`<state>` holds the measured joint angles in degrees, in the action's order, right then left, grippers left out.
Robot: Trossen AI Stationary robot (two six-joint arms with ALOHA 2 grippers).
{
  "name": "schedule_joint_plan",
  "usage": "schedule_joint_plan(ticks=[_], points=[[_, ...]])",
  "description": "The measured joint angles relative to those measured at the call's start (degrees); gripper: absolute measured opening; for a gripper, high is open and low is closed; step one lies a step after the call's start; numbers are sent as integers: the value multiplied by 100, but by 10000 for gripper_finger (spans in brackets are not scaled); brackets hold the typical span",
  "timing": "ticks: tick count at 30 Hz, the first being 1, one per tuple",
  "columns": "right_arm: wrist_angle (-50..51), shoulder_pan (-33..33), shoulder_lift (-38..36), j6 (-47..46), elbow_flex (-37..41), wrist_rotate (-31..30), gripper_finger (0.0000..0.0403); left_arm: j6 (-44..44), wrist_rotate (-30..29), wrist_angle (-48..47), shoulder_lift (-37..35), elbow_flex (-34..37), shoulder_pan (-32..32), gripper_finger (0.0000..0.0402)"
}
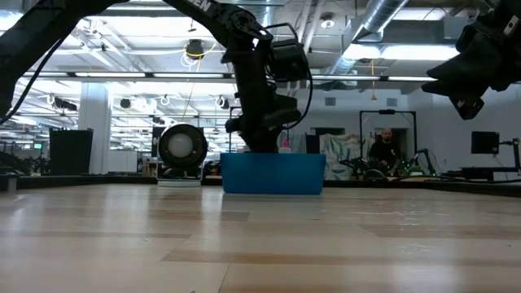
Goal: Pick & Place food coloring
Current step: Put the small blue food coloring bottle into the blue bin, then return to Home Position
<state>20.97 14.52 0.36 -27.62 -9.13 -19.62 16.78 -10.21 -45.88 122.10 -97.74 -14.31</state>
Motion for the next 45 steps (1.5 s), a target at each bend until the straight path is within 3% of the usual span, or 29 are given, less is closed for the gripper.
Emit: schedule_joint_plan(ticks=[14,34,45], points=[[0,0,0,0,0,-2,108,-256,196,39,0,-2,-22,65],[-2,0,0,0,2,-2,108,-262,193,39,0,-3,-39,135],[-2,2,0,-7,2,-2,108,-254,182,-1324,-7,-1343,-266,136]])
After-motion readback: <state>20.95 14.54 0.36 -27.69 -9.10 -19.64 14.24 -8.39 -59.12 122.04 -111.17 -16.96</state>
